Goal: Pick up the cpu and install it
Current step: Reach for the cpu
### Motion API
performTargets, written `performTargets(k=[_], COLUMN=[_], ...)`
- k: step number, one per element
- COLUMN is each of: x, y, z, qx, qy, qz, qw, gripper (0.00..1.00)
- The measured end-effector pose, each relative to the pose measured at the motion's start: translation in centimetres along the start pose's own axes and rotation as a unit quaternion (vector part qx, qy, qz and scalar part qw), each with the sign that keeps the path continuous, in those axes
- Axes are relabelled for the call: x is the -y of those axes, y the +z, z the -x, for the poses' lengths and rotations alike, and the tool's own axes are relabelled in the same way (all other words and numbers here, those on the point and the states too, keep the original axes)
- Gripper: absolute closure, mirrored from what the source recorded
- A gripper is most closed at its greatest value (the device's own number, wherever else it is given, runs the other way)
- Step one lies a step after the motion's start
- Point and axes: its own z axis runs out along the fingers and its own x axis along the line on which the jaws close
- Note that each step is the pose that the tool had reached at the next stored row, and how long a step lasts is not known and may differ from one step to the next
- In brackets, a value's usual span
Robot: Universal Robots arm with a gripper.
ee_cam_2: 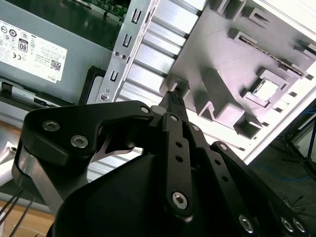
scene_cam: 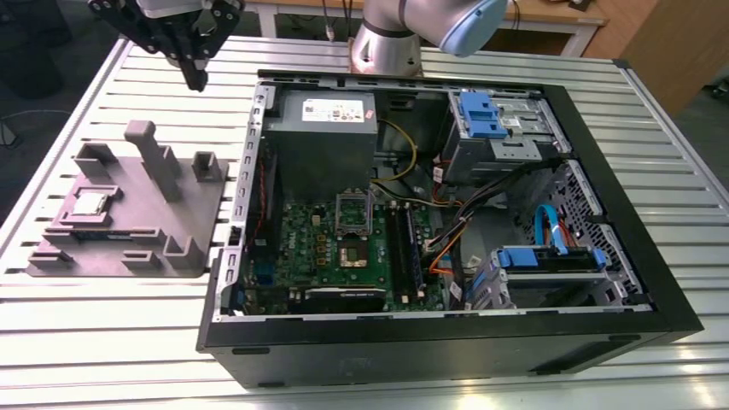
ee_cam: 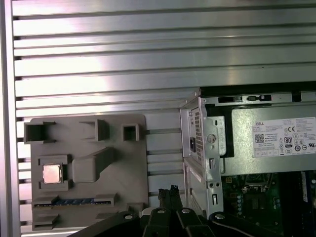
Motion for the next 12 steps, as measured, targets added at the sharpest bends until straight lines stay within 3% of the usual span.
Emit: performTargets(k=[12], x=[0.02], y=[0.01], z=[-0.24], qx=[0.0], qy=[0.0], qz=[0.0], qw=[1.0], gripper=[0.89])
